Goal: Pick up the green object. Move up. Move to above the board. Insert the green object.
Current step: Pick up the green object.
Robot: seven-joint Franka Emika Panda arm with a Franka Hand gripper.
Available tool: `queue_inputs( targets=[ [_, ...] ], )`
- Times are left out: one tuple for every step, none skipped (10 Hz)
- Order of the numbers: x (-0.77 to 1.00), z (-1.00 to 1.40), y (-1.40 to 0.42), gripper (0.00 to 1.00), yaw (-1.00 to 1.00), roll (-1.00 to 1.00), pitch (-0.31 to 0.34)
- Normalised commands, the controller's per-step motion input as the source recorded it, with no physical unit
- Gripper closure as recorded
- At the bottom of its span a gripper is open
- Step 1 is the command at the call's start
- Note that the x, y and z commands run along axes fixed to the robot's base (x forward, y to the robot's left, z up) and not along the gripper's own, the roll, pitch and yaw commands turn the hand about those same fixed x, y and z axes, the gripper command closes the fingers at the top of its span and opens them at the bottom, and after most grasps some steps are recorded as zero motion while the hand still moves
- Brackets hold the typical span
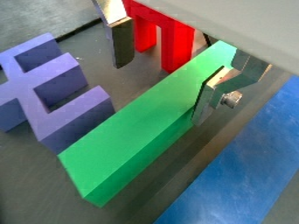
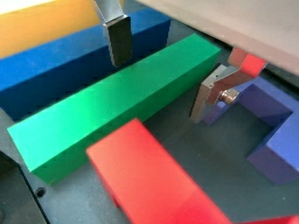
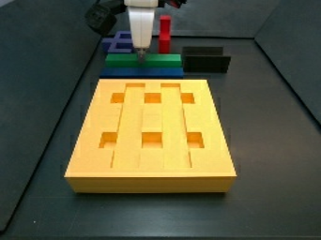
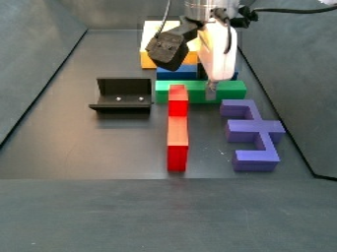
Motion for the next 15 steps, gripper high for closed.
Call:
queue_inputs(
  targets=[
    [0.0,-0.14,0.0,0.0,0.0,-0.04,-0.011],
    [-0.04,-0.11,0.0,0.0,0.0,0.0,-0.037],
    [0.0,-0.11,-0.03,0.0,0.0,0.0,-0.027],
    [0.17,-0.22,-0.01,0.0,-0.04,-0.02,-0.011],
    [0.16,-0.22,0.0,0.0,-0.01,-0.02,0.0],
    [0.06,-0.16,0.0,0.0,0.0,0.0,0.0],
    [0.0,-0.09,0.0,0.0,0.0,0.0,0.0],
    [0.0,-0.05,0.0,0.0,0.0,0.0,0.0],
    [0.0,-0.04,0.0,0.0,0.0,0.0,0.0],
    [0.0,0.0,0.0,0.0,0.0,0.0,0.0],
    [0.0,0.0,0.0,1.0,0.0,0.0,0.0],
    [0.0,0.0,0.0,1.0,0.0,0.0,0.0],
    [0.0,0.0,0.0,1.0,0.0,0.0,0.0],
    [0.0,0.0,0.0,1.0,0.0,0.0,0.0],
    [0.0,0.0,0.0,1.0,0.0,0.0,0.0]
  ],
)
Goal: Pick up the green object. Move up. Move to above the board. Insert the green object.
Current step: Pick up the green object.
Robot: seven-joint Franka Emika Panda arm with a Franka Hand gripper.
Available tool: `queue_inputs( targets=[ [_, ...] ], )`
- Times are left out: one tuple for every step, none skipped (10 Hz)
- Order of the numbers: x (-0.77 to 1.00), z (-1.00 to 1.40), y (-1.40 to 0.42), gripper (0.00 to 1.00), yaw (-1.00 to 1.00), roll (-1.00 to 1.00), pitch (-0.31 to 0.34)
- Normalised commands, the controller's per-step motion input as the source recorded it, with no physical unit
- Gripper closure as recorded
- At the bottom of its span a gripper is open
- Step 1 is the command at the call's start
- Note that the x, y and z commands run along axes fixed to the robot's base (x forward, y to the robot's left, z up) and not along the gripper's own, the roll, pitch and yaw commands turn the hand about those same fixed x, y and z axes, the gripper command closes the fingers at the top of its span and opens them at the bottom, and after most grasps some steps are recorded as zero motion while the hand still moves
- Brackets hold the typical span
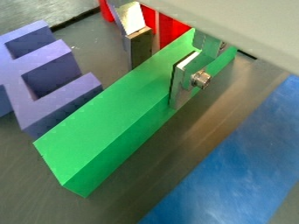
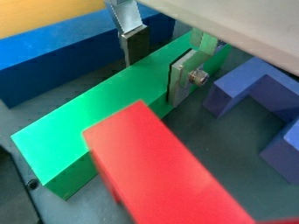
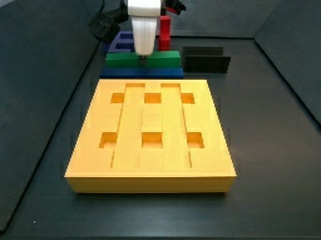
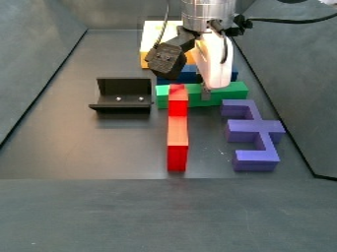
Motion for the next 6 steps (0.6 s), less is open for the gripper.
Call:
queue_inputs(
  targets=[
    [0.0,0.0,0.0,1.0,0.0,0.0,0.0],
    [0.0,0.0,0.0,1.0,0.0,0.0,0.0],
    [0.0,0.0,0.0,1.0,0.0,0.0,0.0],
    [0.0,0.0,0.0,1.0,0.0,0.0,0.0],
    [0.0,0.0,0.0,1.0,0.0,0.0,0.0],
    [0.0,0.0,0.0,1.0,0.0,0.0,0.0]
  ],
)
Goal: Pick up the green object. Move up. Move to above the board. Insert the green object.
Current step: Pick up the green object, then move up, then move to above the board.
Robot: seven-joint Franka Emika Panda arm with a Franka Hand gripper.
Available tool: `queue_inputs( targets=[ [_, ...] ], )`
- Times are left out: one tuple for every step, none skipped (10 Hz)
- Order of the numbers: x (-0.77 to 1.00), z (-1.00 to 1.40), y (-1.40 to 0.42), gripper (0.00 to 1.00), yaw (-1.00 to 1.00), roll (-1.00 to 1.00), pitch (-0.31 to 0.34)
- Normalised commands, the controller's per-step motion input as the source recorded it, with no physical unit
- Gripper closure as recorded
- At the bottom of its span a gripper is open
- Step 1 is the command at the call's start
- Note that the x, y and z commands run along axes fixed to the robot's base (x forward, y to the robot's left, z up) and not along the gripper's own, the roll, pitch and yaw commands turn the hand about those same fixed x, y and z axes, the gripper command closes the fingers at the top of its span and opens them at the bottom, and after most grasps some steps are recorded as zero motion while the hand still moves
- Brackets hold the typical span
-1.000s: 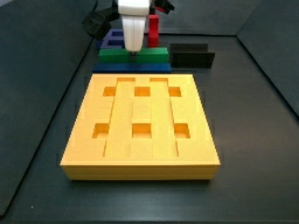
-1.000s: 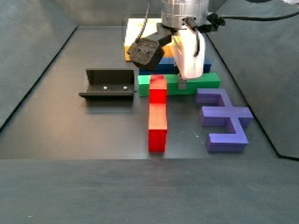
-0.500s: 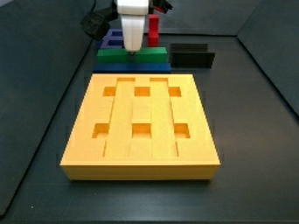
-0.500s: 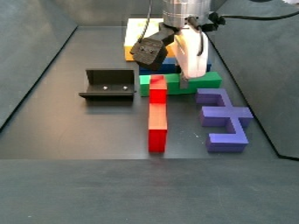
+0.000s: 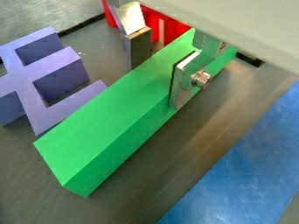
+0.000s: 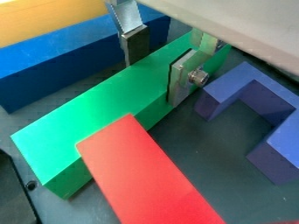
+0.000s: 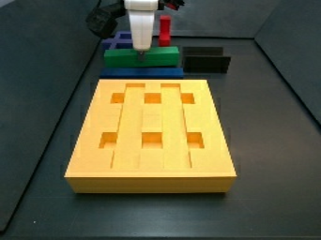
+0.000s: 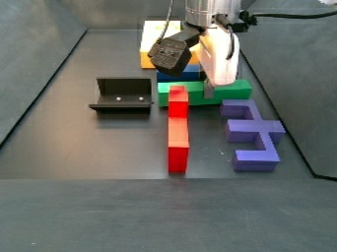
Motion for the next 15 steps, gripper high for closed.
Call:
queue_inputs(
  targets=[
    [0.0,0.0,0.0,1.0,0.0,0.0,0.0],
    [0.0,0.0,0.0,1.0,0.0,0.0,0.0],
    [0.0,0.0,0.0,1.0,0.0,0.0,0.0],
    [0.0,0.0,0.0,1.0,0.0,0.0,0.0],
    [0.0,0.0,0.0,1.0,0.0,0.0,0.0],
    [0.0,0.83,0.0,1.0,0.0,0.0,0.0],
    [-0.03,0.79,-0.01,1.0,0.01,0.0,0.026],
    [-0.05,0.57,-0.02,1.0,0.01,0.0,0.052],
    [0.01,0.2,0.0,1.0,0.0,0.01,0.021],
    [0.0,1.4,0.0,1.0,0.0,0.0,0.0],
    [-0.03,1.4,0.0,1.0,0.0,0.0,0.031],
    [-0.05,1.4,0.0,1.0,-0.01,0.0,0.03],
    [0.01,1.4,0.0,1.0,-0.01,0.0,0.007],
    [0.02,1.4,0.0,1.0,0.0,0.0,0.039],
    [0.0,1.4,0.0,1.0,-0.01,0.0,0.075]
  ],
)
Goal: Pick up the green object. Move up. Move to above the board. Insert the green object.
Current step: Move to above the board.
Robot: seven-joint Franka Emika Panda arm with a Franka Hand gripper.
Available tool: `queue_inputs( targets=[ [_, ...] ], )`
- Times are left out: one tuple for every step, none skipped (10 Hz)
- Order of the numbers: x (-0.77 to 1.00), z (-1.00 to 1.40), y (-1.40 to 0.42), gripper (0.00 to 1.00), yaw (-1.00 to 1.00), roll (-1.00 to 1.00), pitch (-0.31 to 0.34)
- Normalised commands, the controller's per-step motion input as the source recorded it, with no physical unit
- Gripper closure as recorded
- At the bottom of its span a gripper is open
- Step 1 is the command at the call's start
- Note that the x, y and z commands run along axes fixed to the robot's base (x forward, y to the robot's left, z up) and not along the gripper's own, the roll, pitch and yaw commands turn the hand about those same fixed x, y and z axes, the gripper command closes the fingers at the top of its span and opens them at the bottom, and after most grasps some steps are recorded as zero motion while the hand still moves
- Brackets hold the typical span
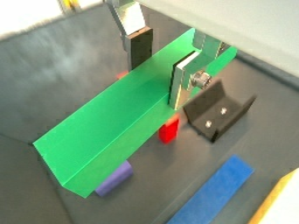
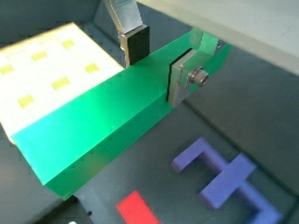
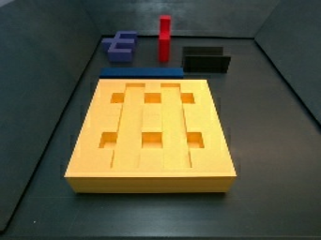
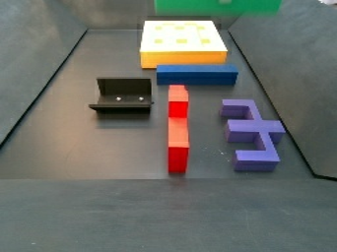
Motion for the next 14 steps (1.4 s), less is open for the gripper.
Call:
queue_inputs(
  targets=[
    [0.01,0.86,0.0,1.0,-0.01,0.0,0.06],
    [0.03,0.46,0.0,1.0,-0.01,0.0,0.062],
    [0.05,0.2,0.0,1.0,-0.01,0.0,0.066],
    [0.28,0.24,-1.4,1.0,1.0,-0.01,0.03],
    [0.27,0.21,-1.4,1.0,1.0,-0.01,0.029],
    [0.29,0.22,-1.4,1.0,1.0,0.0,0.038],
    [0.31,0.22,-1.4,1.0,1.0,-0.01,0.043],
    [0.33,0.22,-1.4,1.0,1.0,-0.01,0.054],
    [0.36,0.24,-1.4,1.0,1.0,-0.01,0.066],
    [0.38,0.25,-1.4,1.0,1.0,0.0,0.076],
    [0.26,0.15,-0.85,1.0,1.0,0.0,0.084],
    [0.18,0.09,-0.46,1.0,1.0,0.0,0.091],
    [0.08,0.05,-0.18,1.0,1.0,0.0,0.089],
    [0.05,0.04,-0.12,1.0,1.0,0.0,0.092]
  ],
)
